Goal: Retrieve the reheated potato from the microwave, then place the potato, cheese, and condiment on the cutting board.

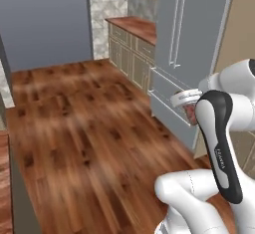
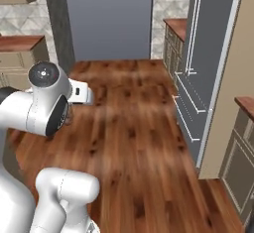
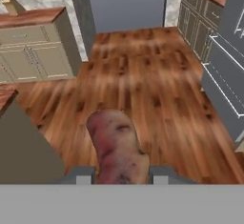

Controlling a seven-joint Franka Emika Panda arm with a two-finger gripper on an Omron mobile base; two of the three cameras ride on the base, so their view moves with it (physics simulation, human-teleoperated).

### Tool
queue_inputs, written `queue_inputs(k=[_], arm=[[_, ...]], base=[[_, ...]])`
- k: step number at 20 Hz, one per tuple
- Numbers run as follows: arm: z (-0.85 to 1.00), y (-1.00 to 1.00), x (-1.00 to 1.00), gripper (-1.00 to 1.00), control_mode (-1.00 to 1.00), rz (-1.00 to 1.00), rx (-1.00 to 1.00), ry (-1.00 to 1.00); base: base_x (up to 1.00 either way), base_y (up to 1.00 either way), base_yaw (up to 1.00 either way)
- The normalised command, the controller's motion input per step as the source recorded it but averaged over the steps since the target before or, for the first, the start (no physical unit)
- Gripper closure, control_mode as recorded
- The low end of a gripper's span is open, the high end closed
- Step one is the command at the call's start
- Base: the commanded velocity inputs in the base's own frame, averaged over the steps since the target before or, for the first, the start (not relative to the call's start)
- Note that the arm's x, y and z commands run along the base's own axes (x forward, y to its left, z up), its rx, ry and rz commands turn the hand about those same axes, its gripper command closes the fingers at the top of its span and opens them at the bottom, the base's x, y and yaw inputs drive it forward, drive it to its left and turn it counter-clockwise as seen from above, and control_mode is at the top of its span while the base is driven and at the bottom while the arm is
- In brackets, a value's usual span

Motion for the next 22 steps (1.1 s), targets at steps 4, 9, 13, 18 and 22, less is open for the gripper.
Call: queue_inputs(k=[4, 9, 13, 18, 22], arm=[[0.00, 0.00, 0.00, 1.00, 1.00, 0.00, 0.00, 0.00], [0.00, 0.00, 0.00, 1.00, 1.00, 0.00, 0.00, 0.00], [0.00, 0.00, 0.00, 1.00, 1.00, 0.00, 0.00, 0.00], [0.00, 0.00, 0.00, 1.00, 1.00, 0.00, 0.00, 0.00], [0.00, 0.00, 0.00, 1.00, 1.00, 0.00, 0.00, 0.00]], base=[[0.67, 0.09, -0.21], [0.55, 0.11, -0.40], [0.44, 0.14, -0.61], [0.40, 0.15, -0.67], [0.42, 0.15, -0.65]])
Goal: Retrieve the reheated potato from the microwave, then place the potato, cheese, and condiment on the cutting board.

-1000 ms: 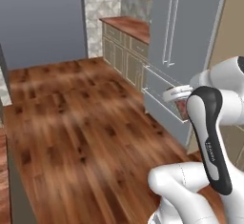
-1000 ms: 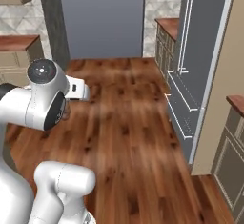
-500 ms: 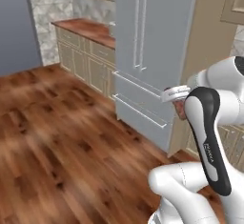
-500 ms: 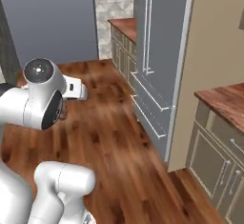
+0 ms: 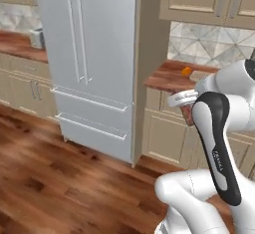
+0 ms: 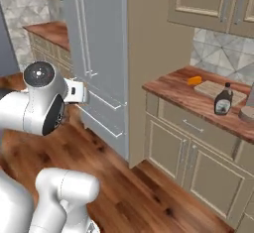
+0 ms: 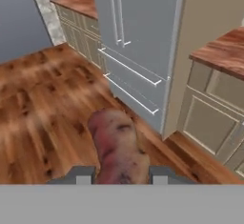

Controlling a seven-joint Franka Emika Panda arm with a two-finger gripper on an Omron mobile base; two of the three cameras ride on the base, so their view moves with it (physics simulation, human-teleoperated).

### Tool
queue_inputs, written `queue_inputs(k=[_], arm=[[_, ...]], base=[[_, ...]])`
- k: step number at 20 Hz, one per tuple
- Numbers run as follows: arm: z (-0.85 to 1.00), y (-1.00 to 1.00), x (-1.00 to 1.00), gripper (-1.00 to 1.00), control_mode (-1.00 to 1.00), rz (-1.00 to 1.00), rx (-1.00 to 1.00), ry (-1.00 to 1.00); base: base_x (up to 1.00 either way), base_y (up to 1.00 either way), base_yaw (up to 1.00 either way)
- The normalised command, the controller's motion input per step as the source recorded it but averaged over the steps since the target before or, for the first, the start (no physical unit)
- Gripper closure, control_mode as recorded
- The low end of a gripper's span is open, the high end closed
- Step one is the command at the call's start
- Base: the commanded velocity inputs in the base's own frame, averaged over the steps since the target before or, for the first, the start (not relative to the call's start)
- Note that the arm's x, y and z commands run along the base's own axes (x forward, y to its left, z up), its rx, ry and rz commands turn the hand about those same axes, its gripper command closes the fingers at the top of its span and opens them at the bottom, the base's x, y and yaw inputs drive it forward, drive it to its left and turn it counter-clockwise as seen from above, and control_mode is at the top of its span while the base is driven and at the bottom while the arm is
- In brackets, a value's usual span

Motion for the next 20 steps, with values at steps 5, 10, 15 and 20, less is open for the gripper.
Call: queue_inputs(k=[5, 10, 15, 20], arm=[[0.00, 0.00, 0.00, 1.00, 1.00, 0.00, 0.00, 0.00], [0.00, 0.00, 0.00, 1.00, 1.00, 0.00, 0.00, 0.00], [0.00, 0.00, 0.00, 1.00, 1.00, 0.00, 0.00, 0.00], [0.00, 0.00, 0.00, 1.00, 1.00, 0.00, 0.00, 0.00]], base=[[0.48, 0.14, -0.59], [0.71, 0.10, -0.34], [0.68, 0.10, -0.36], [0.61, 0.17, -0.44]])
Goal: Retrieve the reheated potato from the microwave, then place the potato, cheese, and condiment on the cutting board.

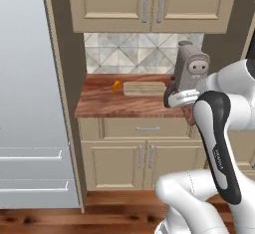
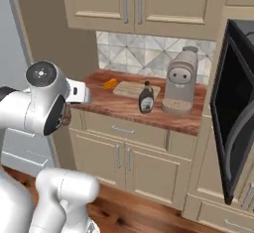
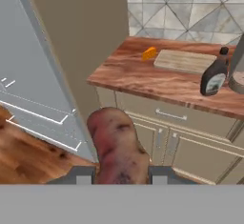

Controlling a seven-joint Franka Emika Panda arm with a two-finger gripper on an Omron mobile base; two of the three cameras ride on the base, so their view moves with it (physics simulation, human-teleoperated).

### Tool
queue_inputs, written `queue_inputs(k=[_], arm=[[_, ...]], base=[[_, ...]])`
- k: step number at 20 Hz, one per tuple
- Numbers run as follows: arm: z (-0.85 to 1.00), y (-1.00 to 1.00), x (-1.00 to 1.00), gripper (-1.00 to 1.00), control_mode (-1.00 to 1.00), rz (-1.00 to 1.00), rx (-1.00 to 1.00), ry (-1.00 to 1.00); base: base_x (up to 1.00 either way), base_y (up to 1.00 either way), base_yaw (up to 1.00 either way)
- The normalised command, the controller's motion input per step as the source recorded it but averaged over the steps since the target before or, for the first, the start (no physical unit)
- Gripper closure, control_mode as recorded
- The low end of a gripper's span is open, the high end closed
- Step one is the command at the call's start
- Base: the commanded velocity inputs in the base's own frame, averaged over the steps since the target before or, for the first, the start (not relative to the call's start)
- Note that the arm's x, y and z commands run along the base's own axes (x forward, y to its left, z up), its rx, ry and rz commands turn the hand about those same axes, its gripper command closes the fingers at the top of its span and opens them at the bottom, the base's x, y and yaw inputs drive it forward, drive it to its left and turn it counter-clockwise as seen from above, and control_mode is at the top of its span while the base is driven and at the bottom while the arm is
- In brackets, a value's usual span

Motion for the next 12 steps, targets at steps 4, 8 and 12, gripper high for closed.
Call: queue_inputs(k=[4, 8, 12], arm=[[0.00, 0.00, 0.00, 1.00, 1.00, 0.00, 0.00, 0.00], [0.00, 0.00, 0.00, 1.00, 1.00, 0.00, 0.00, 0.00], [0.00, 0.00, 0.00, 1.00, 1.00, 0.00, 0.00, 0.00]], base=[[0.64, 0.35, -0.40], [0.70, 0.42, -0.30], [0.68, 0.51, -0.24]])
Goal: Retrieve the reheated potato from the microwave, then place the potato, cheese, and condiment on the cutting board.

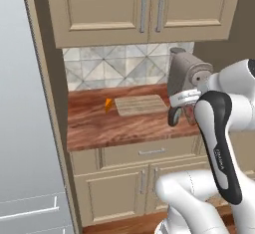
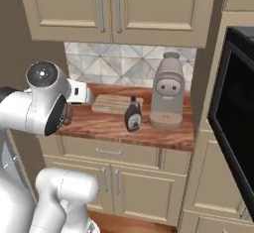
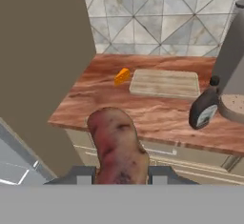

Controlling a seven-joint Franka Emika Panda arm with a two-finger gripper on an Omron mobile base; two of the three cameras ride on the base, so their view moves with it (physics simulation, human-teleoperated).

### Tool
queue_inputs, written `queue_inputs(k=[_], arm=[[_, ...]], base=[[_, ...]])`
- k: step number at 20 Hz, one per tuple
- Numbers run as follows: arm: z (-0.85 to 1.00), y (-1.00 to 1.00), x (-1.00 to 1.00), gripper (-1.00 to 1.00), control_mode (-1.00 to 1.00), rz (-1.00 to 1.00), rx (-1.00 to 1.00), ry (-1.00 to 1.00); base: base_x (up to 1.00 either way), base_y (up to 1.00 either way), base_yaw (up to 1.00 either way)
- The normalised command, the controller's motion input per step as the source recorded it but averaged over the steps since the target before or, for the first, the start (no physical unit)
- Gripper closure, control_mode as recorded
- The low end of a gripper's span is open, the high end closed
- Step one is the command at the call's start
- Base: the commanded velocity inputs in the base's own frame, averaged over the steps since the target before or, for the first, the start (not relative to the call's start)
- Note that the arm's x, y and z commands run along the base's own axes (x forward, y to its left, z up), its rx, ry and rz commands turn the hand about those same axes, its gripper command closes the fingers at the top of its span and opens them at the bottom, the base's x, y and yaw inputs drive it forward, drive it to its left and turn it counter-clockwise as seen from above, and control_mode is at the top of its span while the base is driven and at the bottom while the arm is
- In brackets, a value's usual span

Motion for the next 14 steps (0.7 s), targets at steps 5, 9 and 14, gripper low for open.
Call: queue_inputs(k=[5, 9, 14], arm=[[0.00, 0.00, 0.00, 1.00, 1.00, 0.00, 0.00, 0.00], [0.00, 0.00, 0.00, 1.00, 1.00, 0.00, 0.00, 0.00], [0.00, 0.00, 0.00, 1.00, 1.00, 0.00, 0.00, 0.00]], base=[[0.66, 0.51, -0.24], [0.69, 0.47, -0.22], [0.55, 0.39, -0.10]])
